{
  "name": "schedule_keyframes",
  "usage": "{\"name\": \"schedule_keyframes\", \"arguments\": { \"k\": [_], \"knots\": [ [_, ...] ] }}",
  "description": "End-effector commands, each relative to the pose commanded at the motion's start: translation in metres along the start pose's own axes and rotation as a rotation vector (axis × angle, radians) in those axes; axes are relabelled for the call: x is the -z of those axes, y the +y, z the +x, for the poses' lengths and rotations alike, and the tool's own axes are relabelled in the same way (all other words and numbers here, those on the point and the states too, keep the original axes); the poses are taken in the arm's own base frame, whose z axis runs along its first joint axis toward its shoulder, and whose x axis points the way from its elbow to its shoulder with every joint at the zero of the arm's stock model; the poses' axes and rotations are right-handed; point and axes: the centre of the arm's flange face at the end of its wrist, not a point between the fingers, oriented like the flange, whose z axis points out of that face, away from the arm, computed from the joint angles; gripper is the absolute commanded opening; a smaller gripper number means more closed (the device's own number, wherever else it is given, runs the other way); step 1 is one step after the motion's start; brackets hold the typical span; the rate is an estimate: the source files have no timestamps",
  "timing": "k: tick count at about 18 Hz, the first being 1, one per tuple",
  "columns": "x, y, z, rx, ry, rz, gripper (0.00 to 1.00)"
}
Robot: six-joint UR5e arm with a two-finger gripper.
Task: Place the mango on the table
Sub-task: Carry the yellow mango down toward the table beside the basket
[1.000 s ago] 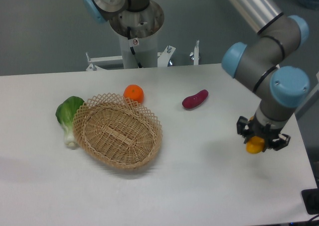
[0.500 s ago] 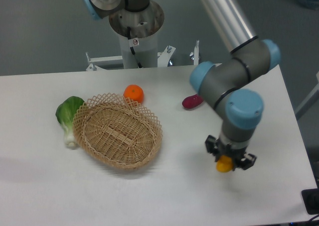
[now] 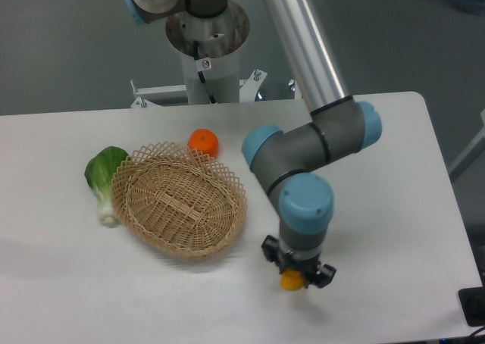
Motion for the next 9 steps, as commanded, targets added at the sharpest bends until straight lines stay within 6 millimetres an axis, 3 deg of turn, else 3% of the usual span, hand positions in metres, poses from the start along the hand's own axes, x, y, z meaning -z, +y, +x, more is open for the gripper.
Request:
{"name": "schedule_keyframes", "arguments": {
  "k": [5,6,8,9],
  "knots": [
    [-0.007,-0.021,0.026,-0.01,0.011,-0.002,0.52],
    [-0.007,-0.024,0.029,-0.013,0.011,-0.001,0.59],
    [-0.007,-0.028,0.034,-0.012,0.013,-0.001,0.99],
    [-0.006,-0.028,0.035,-0.009,0.012,0.0,1.0]
  ]
}}
